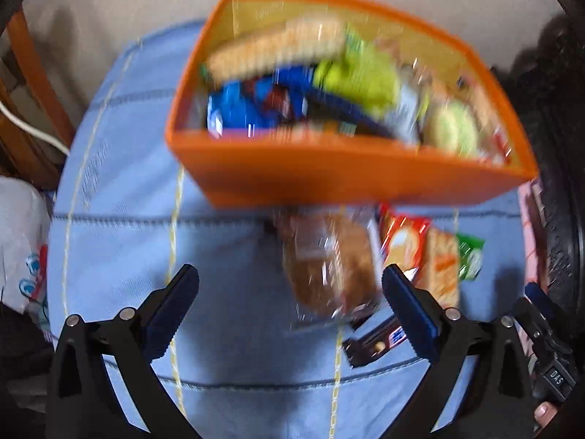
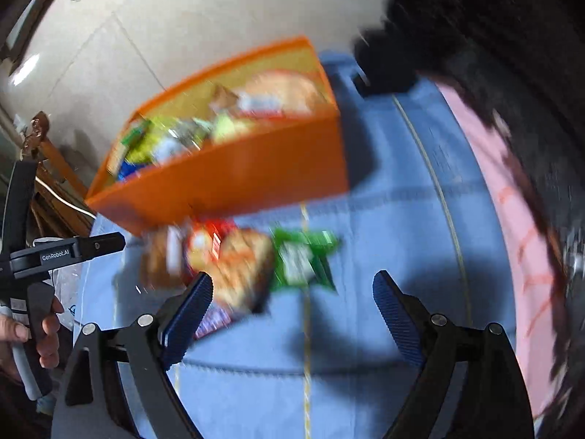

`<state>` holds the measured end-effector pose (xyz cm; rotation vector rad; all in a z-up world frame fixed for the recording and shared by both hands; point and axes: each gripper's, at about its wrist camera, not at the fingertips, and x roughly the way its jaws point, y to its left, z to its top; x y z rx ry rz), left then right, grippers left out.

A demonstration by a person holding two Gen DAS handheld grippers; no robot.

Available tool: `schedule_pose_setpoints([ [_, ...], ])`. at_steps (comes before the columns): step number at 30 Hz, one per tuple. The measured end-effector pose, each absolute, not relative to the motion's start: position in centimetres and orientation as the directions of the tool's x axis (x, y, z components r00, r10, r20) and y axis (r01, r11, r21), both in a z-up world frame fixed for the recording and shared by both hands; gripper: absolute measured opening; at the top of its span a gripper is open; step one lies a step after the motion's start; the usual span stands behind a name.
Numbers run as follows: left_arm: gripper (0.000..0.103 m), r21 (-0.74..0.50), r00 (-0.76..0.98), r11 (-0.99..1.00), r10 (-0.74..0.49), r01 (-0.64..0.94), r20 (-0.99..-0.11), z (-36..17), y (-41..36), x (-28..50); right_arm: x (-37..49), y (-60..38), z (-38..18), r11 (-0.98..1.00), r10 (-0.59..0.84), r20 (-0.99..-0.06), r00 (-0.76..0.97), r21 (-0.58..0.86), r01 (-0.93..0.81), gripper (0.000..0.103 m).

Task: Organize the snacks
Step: 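Grasp the clear-wrapped round bread with left tool while right tool grasps rice cracker bag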

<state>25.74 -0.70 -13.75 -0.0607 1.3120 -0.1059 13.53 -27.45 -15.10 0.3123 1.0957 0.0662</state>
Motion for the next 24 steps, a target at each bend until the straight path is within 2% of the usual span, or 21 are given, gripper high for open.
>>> schedule_pose_setpoints([
  [5,0.098,-0.125,0.219,0.992,-0.118,-0.022,-0.969,-15.9,-0.8,24.6,11.9,-28.4,-17.0,0.942,0.212,-0.877,0.431,0.301,0.148,0.09],
  [12,0.098,-0.089,0.19,0.993,-0.073,-0.073,-0.979,-17.7,-1.7,25.2,12.4,-27.5,-17.5,0.935,0.249,-0.87,0.425,0.33,0.129,0.09],
  [24,0.099,-0.152,0.145,0.979,-0.131,-0.139,-0.981,-19.6,-2.7,27.2,13.3,-25.3,-18.0,0.931,0.296,-0.87,0.395,0.354,0.083,0.09],
])
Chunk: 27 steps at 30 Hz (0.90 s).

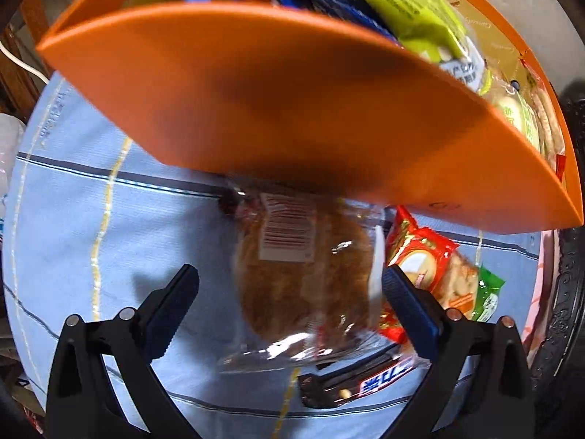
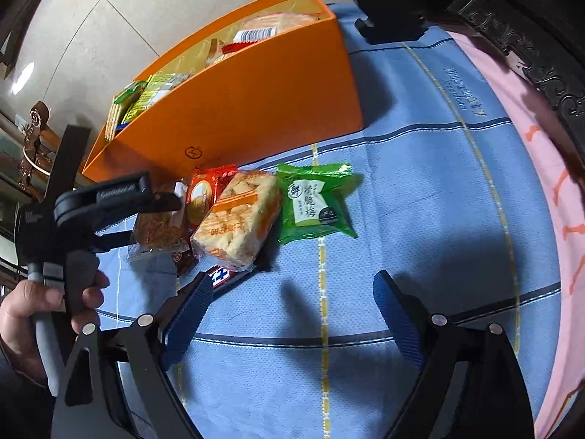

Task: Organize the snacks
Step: 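Grasp the clear-wrapped round bread with left tool while right tool grasps rice cracker bag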

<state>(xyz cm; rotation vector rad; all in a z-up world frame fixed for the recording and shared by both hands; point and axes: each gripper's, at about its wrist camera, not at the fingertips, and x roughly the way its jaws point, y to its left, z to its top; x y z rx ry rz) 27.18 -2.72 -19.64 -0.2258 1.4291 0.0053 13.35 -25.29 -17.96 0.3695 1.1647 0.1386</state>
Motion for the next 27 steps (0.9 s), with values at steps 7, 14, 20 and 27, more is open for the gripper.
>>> schedule_pose_setpoints([
  [7,0.081,-0.079,0.11,0.995,-0.073,-0.055,-0.991,-20.8,-2.5,26.5,14.2,-24.2,-17.6,0.938,0.289,-0.877,0.385,0.339,0.067,0.09],
  [14,0.068,-0.11,0.11,0.99,-0.1,-0.09,-0.989,-20.7,1.1,23.5,18.4,-19.3,-17.6,0.964,0.251,-0.893,0.374,0.266,-0.01,0.087],
  [20,0.069,-0.125,0.111,0.988,-0.115,-0.086,-0.987,-20.7,2.1,22.8,20.8,-16.8,-20.3,0.984,0.176,-0.934,0.312,0.171,-0.043,0.053],
  [27,0.068,-0.197,0.136,0.975,-0.182,-0.108,-0.974,-19.1,3.5,22.5,17.6,-21.4,-16.8,0.949,0.287,-0.882,0.373,0.315,0.014,0.049],
])
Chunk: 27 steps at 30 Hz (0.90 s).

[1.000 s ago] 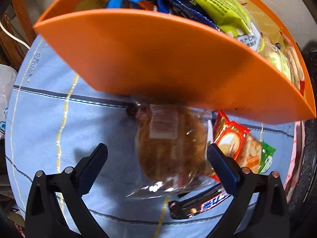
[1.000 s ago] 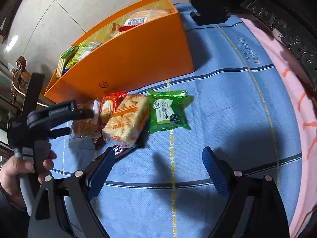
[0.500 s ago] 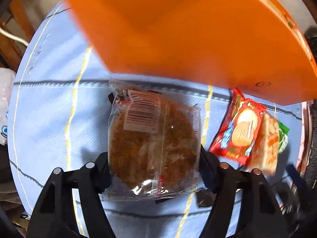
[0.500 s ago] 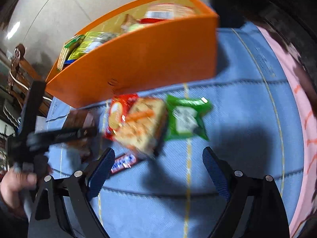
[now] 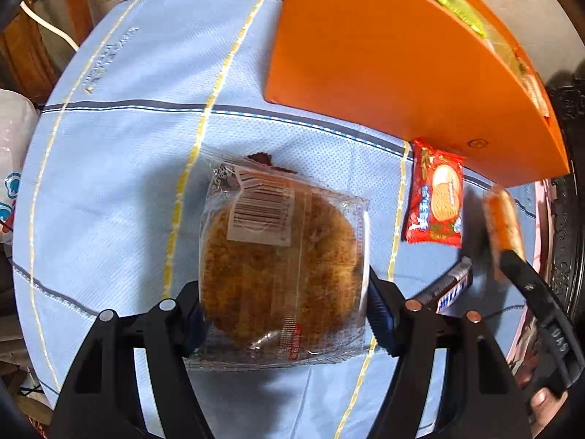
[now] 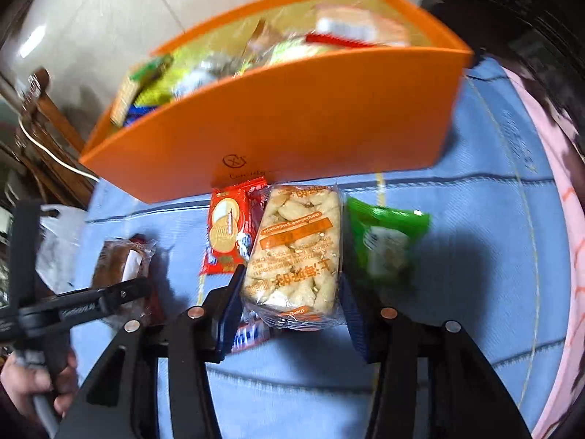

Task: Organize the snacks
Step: 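Grasp the clear-wrapped round bread with left tool while right tool grasps rice cracker bag, then lower the round bread and rice cracker bag into the orange box, open both tools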

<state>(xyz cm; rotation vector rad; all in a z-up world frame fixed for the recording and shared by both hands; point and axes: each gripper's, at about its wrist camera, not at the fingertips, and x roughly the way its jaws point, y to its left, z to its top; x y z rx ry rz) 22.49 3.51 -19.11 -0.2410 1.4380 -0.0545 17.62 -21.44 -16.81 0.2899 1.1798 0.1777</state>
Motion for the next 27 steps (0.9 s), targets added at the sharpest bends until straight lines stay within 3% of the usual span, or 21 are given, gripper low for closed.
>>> schedule_pose_setpoints([
  [15,0.068,-0.223,0.259,0.975,-0.221,0.022,-0.94,-10.7,2.9,20.1,14.9,-25.3,-9.5,0.911,0.365,-0.786,0.499,0.413,-0.015,0.049],
  [22,0.068,-0.224,0.369,0.971,-0.239,0.085,-0.898,-4.5,1.7,25.8,18.5,-25.2,-5.9,0.906,0.381,-0.732,0.565,0.417,-0.071,0.049],
  [27,0.068,-0.232,0.401,0.967,-0.253,0.102,-0.881,-3.0,0.0,30.5,23.0,-24.6,-4.6,0.911,0.371,-0.702,0.608,0.401,-0.093,0.049],
])
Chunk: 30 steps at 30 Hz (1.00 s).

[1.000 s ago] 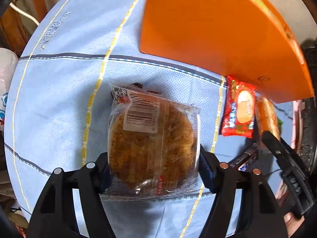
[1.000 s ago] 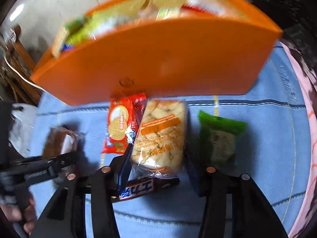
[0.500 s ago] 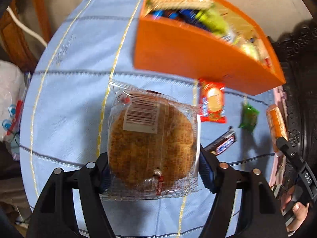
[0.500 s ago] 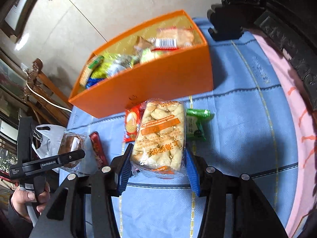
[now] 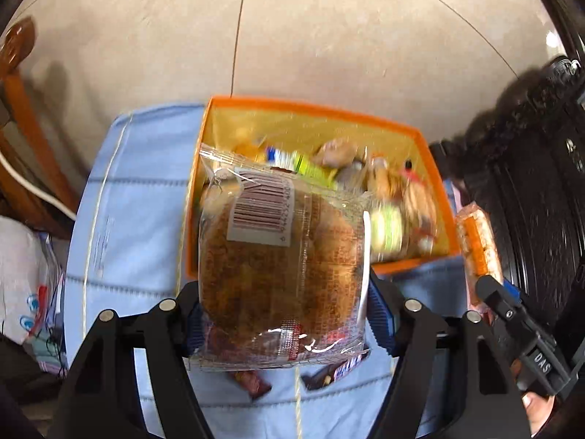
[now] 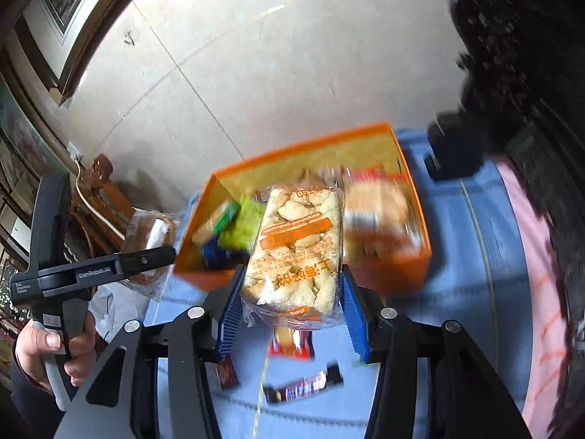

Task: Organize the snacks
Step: 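Lower the round bread and rice cracker bag into the orange box, open both tools, then grasp the brown chocolate wafer bar with left tool while right tool grasps green plum candy bag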

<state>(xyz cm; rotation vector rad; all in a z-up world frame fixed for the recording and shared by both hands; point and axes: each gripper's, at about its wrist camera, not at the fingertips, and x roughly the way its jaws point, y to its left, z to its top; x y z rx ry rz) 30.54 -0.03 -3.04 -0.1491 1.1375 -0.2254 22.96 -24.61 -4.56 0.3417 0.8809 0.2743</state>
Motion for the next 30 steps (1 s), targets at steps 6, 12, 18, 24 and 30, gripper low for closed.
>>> schedule_pose_setpoints([
  [6,0.068,-0.247,0.389,0.963,-0.269,0.106,-0.881,-4.0,-2.1,34.8,28.1,-23.5,-5.1,0.923,0.344,-0.705,0.621,0.374,-0.087,0.05],
  [12,0.096,-0.261,0.415,0.963,-0.265,0.066,-0.871,-5.0,-3.2,36.9,29.5,-22.6,-6.2,0.921,0.349,-0.698,0.626,0.378,-0.092,0.073],
  [18,0.097,-0.254,0.413,0.964,-0.265,0.084,-0.871,-5.4,-2.6,35.3,27.3,-23.1,-7.4,0.926,0.338,-0.719,0.607,0.368,-0.079,0.076],
  [24,0.096,-0.252,0.37,0.967,-0.243,0.023,-0.897,-7.1,-0.3,31.9,23.5,-24.9,-8.4,0.925,0.319,-0.747,0.584,0.38,-0.02,0.076],
  [30,0.096,-0.21,0.318,0.978,-0.202,0.008,-0.926,-9.4,1.3,27.7,19.8,-26.1,-9.9,0.929,0.292,-0.781,0.552,0.369,0.031,0.084],
])
